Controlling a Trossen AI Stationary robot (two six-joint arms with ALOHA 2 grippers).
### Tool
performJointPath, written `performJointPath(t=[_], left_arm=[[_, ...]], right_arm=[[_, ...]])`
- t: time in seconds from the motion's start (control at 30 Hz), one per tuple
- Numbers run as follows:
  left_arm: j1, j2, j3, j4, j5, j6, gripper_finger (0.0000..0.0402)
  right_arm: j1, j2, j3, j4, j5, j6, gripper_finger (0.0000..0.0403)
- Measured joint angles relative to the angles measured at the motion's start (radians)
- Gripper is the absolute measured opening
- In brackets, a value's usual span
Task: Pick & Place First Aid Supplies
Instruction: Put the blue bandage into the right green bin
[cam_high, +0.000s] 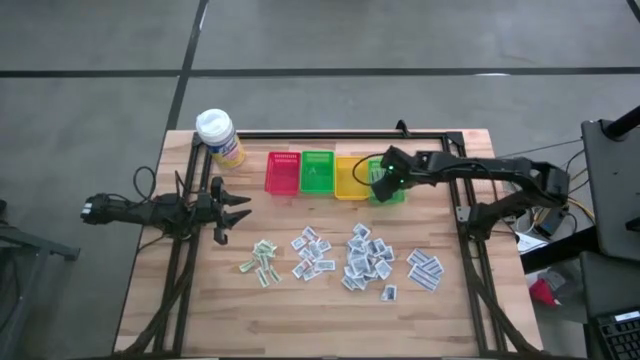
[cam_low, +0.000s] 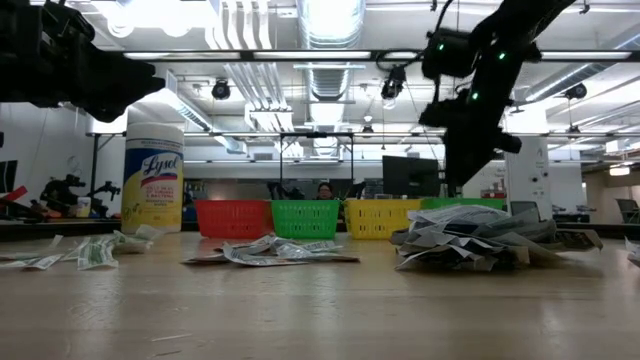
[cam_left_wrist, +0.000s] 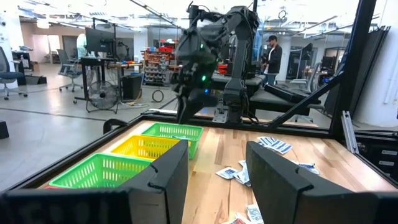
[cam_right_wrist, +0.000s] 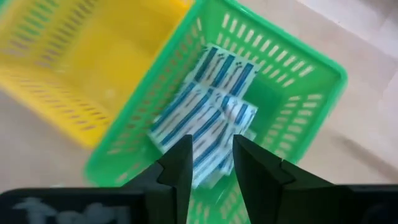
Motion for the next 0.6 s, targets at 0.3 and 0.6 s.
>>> performJointPath(t=[0.3,0.6], left_arm=[[0.000,0.000,0.000,0.000,0.000,0.000,0.0158],[0.000,0.000,0.000,0.000,0.000,0.000,0.0158]], right_arm=[[0.139,-0.257,0.000,-0.159,-0.176,0.048,0.0088],[0.428,-0.398,0.000,-0.164,-0.183,0.222,0.0068]])
